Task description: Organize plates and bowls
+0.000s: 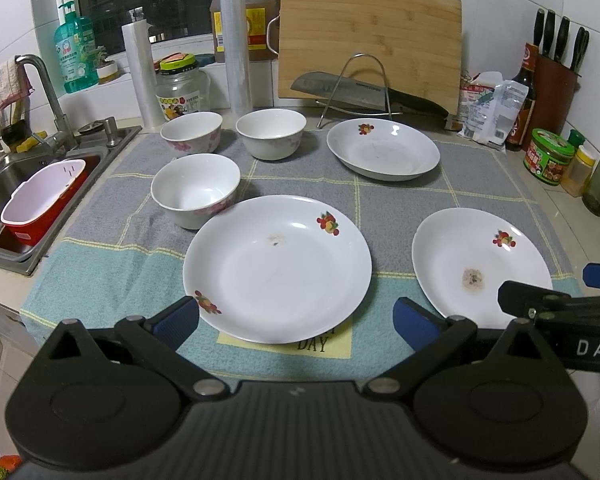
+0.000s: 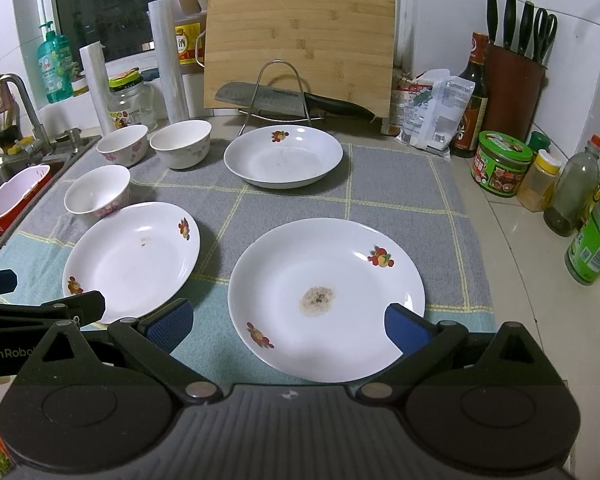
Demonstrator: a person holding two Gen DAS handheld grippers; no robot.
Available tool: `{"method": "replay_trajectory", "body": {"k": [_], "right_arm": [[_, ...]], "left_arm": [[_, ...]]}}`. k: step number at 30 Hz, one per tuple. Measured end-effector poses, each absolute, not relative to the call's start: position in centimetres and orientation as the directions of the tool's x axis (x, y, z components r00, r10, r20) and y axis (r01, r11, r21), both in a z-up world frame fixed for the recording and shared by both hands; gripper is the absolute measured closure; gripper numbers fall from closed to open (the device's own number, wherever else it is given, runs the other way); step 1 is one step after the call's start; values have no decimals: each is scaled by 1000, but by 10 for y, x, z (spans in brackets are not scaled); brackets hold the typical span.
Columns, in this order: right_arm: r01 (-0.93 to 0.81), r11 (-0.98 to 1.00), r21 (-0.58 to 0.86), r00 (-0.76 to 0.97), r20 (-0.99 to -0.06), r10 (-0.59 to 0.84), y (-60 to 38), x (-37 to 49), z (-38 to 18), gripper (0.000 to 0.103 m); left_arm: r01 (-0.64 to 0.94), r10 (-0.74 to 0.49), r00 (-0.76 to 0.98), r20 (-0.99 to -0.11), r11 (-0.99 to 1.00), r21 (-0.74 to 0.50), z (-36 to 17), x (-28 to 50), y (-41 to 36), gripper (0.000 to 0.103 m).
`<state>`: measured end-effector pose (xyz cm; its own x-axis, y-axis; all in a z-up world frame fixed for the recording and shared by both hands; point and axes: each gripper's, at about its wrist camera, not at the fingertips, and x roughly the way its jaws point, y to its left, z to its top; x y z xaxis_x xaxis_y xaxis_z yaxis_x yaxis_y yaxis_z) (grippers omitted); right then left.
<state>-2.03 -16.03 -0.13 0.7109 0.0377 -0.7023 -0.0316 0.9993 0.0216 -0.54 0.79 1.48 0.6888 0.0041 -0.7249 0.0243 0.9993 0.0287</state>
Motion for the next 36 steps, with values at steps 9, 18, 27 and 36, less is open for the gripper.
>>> {"method": "replay_trajectory", "body": {"k": [9,18,27,36], "right_arm": [[-32,999,24,713,-700,39,-161,-19,1,0],[-32,999,25,713,-700,40,-161,-19,2,0],[-43,999,27,721,-692,49,-166,-20,5,0],[-65,997,28,739,-670,67,-170,-29,5,0]], "left_arm": [[23,6,689,-725,999,29,14,-4,8,1],[23,6,690,-724,999,30,14,-4,8,1],[17,9,695,-719,999,28,17,-5,6,1],[9,7,713,-701,1000,19,20,-13,1,1]]}}
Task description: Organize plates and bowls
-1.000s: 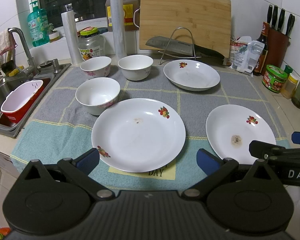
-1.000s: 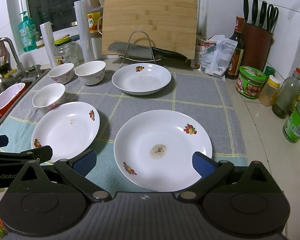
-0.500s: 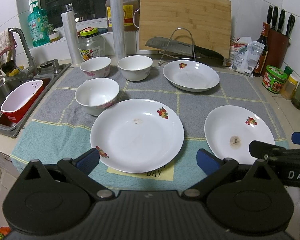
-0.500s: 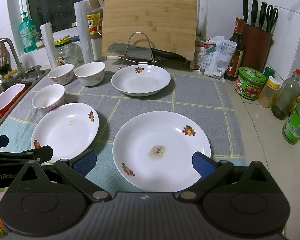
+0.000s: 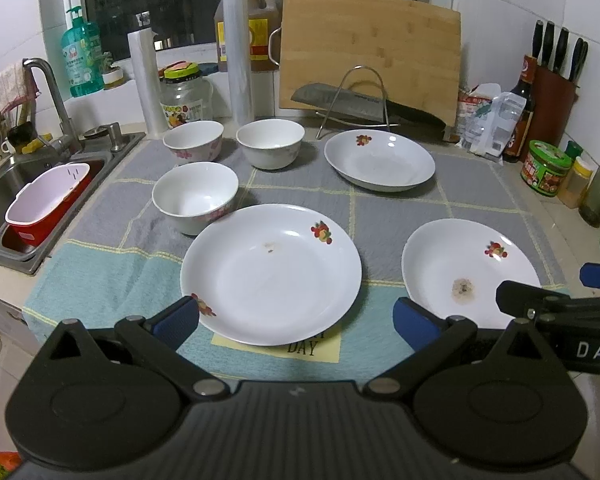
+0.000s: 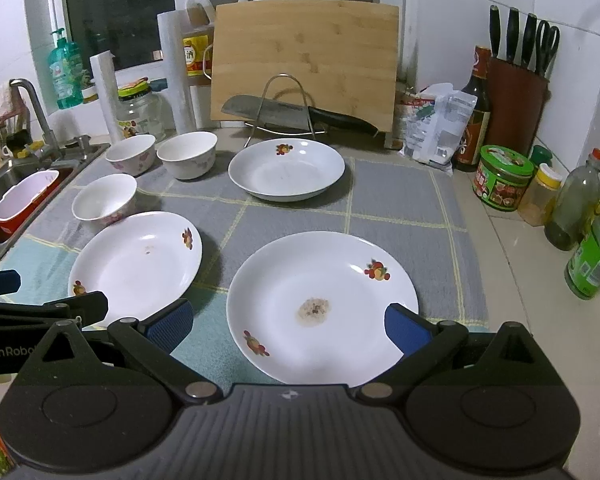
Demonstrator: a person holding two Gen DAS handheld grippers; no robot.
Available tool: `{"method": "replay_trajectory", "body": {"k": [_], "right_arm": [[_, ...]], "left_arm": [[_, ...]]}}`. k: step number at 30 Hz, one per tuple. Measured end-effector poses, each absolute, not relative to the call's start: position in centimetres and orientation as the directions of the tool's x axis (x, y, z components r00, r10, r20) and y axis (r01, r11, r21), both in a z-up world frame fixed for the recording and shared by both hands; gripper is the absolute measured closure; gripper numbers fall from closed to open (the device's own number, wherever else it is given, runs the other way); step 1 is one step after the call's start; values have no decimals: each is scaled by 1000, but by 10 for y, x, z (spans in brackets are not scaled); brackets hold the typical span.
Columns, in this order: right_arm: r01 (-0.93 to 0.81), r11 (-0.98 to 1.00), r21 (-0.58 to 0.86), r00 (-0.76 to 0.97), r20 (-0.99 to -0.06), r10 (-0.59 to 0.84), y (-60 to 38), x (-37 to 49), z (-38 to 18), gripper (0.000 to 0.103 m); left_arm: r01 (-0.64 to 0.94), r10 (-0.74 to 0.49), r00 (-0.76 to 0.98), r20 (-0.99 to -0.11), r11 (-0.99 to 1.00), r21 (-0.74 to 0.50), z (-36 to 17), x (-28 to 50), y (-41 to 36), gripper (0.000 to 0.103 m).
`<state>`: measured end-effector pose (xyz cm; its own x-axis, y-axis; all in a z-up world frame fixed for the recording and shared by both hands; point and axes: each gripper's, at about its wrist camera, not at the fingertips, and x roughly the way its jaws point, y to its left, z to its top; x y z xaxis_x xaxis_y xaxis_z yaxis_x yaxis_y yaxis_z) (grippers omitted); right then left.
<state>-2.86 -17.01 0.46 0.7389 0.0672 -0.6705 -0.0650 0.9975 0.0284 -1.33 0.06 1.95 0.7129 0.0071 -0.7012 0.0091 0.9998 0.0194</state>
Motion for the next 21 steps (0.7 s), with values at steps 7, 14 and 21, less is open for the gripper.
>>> {"method": "replay_trajectory", "body": {"k": [7,14,21], "right_arm": [[-78,997,31,752,-655,79,-177,-36,6,0],[-92,994,51,764,-637,103,-188,-43,7,0],[-70,995,75,776,-623,101,-202,-46,2,0]], "left_arm": [[31,-9,737,-675,999,20,20,-21,-6,1],[91,-75,766,-638,996,-7,19,-25,-9,1],[207,-198,761,-618,977,-58,8,-21,-13,1]]}}
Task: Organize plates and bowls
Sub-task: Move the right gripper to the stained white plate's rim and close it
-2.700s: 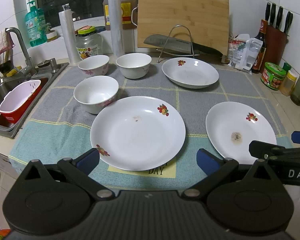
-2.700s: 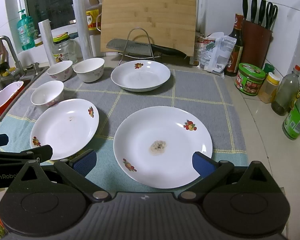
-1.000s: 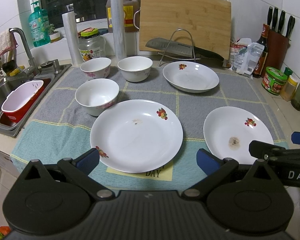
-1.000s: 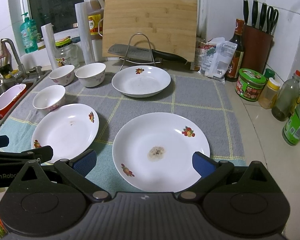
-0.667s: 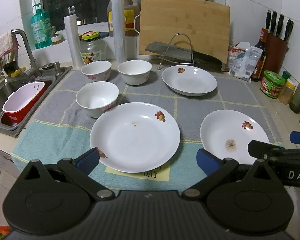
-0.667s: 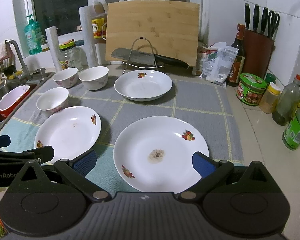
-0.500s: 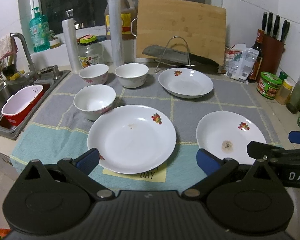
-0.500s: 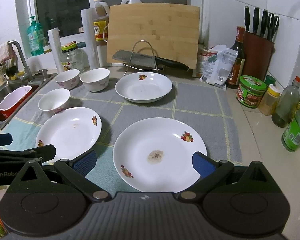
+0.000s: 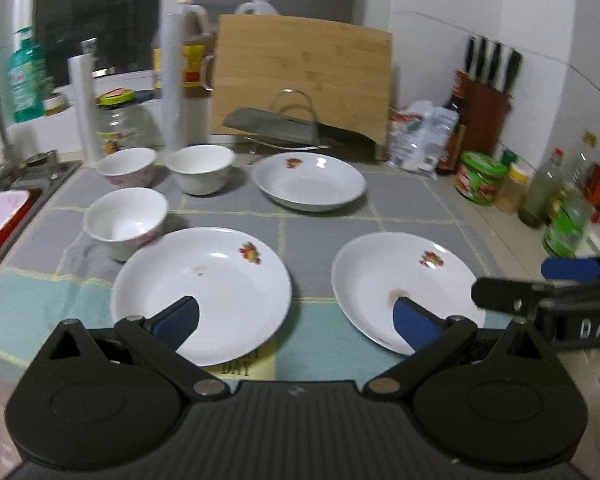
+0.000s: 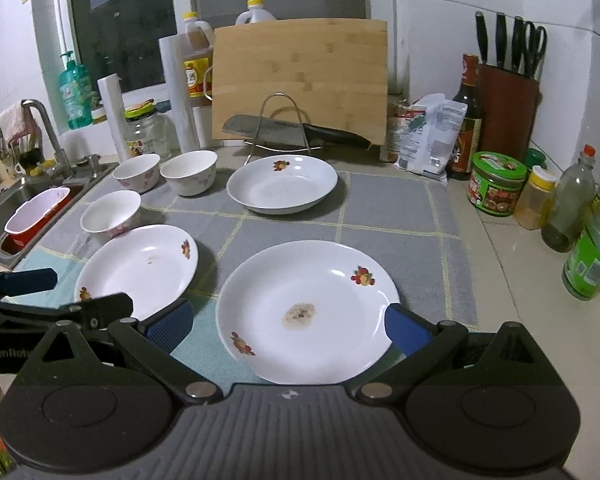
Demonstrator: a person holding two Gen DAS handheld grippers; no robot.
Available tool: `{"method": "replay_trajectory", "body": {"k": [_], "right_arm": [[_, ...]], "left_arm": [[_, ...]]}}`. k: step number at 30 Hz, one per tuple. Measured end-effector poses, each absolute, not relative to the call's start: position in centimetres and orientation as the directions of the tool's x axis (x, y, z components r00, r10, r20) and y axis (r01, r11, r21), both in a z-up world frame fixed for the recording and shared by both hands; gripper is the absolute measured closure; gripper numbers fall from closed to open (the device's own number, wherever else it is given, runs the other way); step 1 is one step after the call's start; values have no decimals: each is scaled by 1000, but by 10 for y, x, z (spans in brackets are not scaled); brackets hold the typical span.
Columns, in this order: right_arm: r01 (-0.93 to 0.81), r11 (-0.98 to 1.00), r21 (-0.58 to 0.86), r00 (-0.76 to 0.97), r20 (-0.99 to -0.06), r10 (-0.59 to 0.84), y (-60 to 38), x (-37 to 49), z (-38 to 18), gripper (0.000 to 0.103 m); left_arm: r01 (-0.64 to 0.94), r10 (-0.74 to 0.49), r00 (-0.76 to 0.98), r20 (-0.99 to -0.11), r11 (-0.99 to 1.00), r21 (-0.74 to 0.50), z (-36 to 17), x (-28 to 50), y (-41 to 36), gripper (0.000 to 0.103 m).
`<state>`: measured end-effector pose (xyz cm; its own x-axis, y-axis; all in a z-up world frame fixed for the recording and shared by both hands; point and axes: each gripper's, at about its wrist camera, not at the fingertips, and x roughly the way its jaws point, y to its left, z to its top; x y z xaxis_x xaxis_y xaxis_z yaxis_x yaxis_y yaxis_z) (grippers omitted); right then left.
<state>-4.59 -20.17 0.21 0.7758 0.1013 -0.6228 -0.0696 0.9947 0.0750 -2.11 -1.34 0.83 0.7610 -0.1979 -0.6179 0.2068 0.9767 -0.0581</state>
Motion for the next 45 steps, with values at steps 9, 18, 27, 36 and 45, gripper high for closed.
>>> {"method": "replay_trajectory", "body": {"k": [9,18,27,36,45], "right_arm": [[8,997,79,753,-657,46,-226,-36,-21,0],[35,995,89,724,-689,36,-245,-24,-50,0],[13,990,138,682,-726,92,-251,-2,-79,0],[41,986,160,638,-764,98,-255,31,-97,0],[2,992,126,612,-785,99,-251,55,-100,0]], "left_arm": [[420,-323,710,-626,908,7,-25,-18,-40,1],[541,-392,644,-657,840,30,-64,-7,-62,1],[612,-424,585,-691,790,34,-90,13,-71,1],[673,-481,534,-695,740,4,-99,32,-69,1],[684,-481,519,-707,730,5,-98,39,-73,0]]}}
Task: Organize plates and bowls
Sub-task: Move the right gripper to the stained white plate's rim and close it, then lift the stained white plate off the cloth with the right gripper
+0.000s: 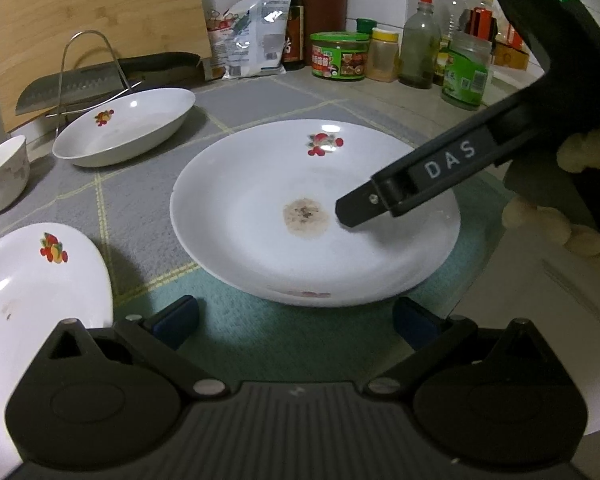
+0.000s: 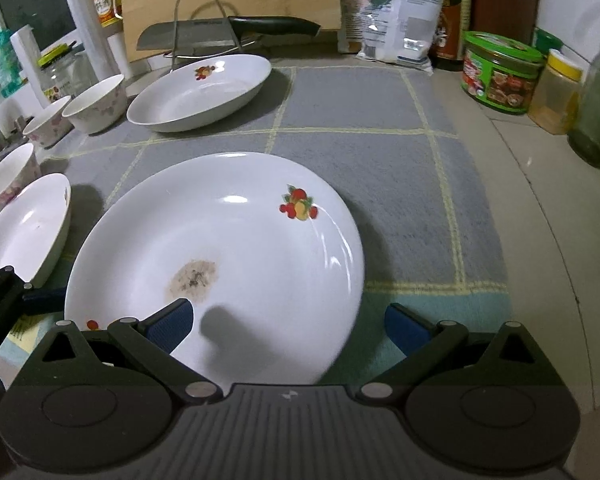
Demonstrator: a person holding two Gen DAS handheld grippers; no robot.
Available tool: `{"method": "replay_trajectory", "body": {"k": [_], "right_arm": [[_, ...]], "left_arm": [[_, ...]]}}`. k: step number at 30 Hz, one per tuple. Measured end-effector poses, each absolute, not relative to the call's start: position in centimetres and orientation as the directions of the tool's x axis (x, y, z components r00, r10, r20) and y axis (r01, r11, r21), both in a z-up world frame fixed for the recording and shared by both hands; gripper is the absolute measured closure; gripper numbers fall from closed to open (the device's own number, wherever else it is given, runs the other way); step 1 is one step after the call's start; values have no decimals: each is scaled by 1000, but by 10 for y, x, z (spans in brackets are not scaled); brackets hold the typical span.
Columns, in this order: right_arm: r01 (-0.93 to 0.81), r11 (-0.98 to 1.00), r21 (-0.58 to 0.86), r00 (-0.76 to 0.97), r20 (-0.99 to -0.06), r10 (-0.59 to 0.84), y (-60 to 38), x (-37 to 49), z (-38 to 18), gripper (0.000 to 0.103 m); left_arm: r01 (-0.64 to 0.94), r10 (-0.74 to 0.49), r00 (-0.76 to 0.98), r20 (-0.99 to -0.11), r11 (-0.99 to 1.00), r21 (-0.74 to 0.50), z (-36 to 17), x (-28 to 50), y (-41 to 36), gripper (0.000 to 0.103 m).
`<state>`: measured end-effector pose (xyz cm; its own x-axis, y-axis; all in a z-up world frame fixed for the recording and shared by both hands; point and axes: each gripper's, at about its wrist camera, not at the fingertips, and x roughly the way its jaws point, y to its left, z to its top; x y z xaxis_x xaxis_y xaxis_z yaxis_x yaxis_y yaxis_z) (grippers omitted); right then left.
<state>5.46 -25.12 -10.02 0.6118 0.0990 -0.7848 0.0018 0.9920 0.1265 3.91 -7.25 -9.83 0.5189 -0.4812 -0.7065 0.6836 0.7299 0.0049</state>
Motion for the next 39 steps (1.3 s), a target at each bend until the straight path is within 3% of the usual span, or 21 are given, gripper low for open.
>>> {"method": "replay_trajectory", "body": {"k": [8,26,39], "right_arm": [[-111,989,96,570,-809,143,-254,71,-100,0],[-407,866,291,456,-757,469,-277,112,-94,0],[-494,795,352,380,-735,561,-281,134,-93,0]], "left_arm": [[659,-469,540,-699,752,5,-99,38,-75,0],[656,-464,549,-695,754,15,-101,41,-77,0],[691,-467,549,-693,720,62,-99,39,-82,1]]}}
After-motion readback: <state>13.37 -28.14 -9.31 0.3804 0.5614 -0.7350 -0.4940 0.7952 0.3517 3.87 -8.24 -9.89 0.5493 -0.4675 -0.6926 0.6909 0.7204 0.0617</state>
